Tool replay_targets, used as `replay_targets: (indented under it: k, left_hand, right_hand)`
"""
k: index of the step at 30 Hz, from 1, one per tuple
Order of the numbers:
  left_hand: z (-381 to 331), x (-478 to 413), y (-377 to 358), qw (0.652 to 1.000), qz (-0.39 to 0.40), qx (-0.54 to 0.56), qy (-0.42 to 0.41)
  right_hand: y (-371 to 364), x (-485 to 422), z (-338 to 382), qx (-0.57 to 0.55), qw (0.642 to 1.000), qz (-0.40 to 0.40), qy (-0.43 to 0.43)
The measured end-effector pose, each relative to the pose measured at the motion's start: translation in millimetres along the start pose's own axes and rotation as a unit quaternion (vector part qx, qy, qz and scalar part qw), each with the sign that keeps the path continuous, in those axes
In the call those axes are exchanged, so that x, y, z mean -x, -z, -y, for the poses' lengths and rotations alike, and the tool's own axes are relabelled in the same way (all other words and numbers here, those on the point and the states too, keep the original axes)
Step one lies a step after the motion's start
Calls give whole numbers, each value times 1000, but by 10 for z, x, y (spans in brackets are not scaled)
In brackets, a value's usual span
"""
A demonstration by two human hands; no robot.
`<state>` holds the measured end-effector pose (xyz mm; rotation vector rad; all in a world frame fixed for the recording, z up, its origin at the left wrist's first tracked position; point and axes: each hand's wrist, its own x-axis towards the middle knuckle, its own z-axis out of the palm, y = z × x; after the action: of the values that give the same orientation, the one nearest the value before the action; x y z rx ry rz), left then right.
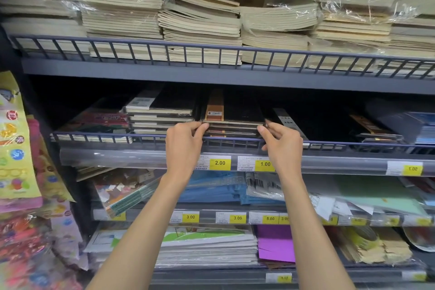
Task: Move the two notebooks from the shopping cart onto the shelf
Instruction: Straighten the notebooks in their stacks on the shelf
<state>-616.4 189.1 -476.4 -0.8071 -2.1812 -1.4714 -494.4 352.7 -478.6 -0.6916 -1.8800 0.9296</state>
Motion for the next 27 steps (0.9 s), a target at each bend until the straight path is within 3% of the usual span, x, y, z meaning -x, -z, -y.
replay_targets:
  k: [4,8,11,14,27]
  left_hand:
    - [-3,73,142,1000,18,23,2]
    - [196,165,500,998,-58,31,8]
    - [416,131,833,987,-146,53,31]
    - [593,48,1073,982,-182,45,40]
    - [915,-365,1117,988,-132,49,66]
  right_hand:
    - [-2,126,62,0,999,-46,-12]
    - [-181,511,354,-19,991,-130,27]
    - [-558,732,641,-47,991,-91,91]
    - [-907,781,854,-87,991,-60,78]
    - [-1385,557,1004,42,997,-41,55]
